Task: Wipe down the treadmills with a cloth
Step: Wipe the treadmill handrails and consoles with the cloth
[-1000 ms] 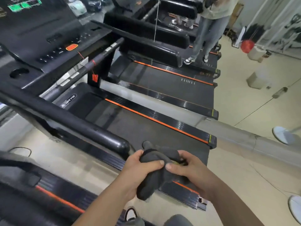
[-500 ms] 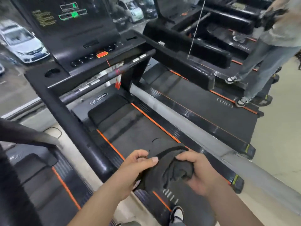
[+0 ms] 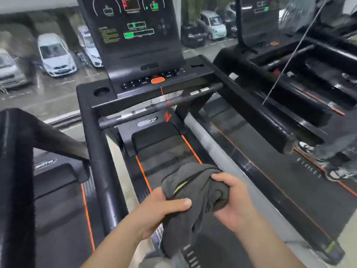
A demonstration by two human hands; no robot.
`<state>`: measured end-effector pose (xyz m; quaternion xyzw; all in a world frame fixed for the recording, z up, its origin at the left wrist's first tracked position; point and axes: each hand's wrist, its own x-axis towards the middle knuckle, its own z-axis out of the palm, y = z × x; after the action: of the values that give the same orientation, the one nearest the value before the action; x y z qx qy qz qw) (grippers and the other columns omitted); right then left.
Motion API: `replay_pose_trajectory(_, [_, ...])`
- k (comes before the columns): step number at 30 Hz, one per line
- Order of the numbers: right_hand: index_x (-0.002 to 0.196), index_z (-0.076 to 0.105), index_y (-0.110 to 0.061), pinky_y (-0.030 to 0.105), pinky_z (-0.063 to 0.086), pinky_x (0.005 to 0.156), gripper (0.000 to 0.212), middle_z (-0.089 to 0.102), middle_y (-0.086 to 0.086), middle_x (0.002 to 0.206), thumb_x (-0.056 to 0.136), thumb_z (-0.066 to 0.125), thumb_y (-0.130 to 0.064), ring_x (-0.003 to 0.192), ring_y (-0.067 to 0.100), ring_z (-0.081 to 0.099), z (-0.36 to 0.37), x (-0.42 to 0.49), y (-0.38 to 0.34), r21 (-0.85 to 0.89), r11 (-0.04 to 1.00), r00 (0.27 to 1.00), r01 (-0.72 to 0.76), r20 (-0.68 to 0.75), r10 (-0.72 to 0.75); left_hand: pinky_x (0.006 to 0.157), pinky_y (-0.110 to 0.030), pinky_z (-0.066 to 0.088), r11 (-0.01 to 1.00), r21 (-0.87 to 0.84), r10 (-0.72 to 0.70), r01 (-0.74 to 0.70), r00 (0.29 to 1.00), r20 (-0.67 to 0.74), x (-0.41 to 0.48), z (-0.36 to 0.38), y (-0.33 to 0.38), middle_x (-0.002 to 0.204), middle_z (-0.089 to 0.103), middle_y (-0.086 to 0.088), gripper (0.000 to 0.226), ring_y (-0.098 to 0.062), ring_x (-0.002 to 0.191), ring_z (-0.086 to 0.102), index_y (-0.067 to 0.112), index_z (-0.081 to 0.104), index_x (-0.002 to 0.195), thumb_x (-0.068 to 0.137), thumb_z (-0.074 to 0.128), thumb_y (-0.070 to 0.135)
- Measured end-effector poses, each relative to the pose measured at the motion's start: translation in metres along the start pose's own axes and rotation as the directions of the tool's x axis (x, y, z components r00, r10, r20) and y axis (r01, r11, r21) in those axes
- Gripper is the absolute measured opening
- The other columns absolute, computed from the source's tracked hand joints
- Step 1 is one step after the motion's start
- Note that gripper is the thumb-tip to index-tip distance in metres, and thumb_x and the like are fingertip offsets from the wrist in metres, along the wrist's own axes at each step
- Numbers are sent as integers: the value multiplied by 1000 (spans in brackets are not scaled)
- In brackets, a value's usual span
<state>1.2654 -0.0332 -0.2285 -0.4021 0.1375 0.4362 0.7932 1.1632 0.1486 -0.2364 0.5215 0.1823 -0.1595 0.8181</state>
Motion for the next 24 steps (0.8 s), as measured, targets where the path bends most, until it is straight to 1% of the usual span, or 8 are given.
replay_pose_trajectory(3, [128,63,10,61,37,115,60,60,33,133,73,73,-11,123,45,60,10,39,-22,-97,995,998,-39,-44,35,104,-46,52,997,-34,61,-66,991,-116,24,-20,30,128,71,-15,50,-35,120,67,13,69,128,80,82,14])
replay_pose_trajectory(5, [117,69,6,51,59,90,41,73,26,107,78,71,-8,94,37,73,21,65,-39,-174,983,995,-64,-92,48,104,-47,52,987,-112,96,-116,981,-168,37,-30,52,127,71,-15,47,-35,119,67,11,67,130,85,80,13])
replay_pose_trajectory(7, [119,67,5,41,56,77,39,71,19,93,83,72,-9,79,31,66,32,93,-54,-279,958,990,-57,-142,18,100,-45,54,970,-181,127,-164,971,-202,49,-37,73,126,72,-16,37,-34,118,68,11,66,129,93,70,11])
replay_pose_trajectory(11, [128,61,-9,37,59,70,52,76,12,104,81,82,-16,80,23,74,42,151,-67,-496,864,974,-87,-225,-31,88,-38,60,944,-219,171,-245,935,-310,72,-63,102,120,73,-19,31,-35,112,70,7,68,124,94,65,6])
replay_pose_trajectory(13, [127,60,-16,42,61,72,54,76,10,113,79,86,-18,92,27,76,51,177,-66,-544,821,957,-172,-291,8,89,-39,60,936,-236,159,-262,911,-381,77,-81,112,119,72,-22,32,-38,112,70,3,66,125,93,65,4])
replay_pose_trajectory(17, [97,71,-16,37,54,75,9,77,9,95,90,72,-22,79,22,71,95,234,-69,-704,679,969,-207,-241,46,86,-39,59,894,-260,181,-364,827,-533,91,-118,136,118,73,-21,32,-32,108,72,8,68,125,93,67,7])
replay_pose_trajectory(21, [117,66,-24,42,54,99,42,67,-3,114,80,77,-37,105,17,64,147,289,-76,-854,517,991,-50,-107,-81,74,-32,61,831,-257,190,-493,686,-702,111,-140,157,115,73,-22,28,-28,100,74,5,67,122,94,65,3])
replay_pose_trajectory(24, [116,65,-27,38,49,105,26,66,-9,114,91,73,-28,107,12,62,177,326,-87,-906,418,997,70,49,-62,82,-37,62,794,-231,167,-562,568,-806,130,-155,170,117,72,-24,27,-37,111,69,3,67,121,94,65,3])
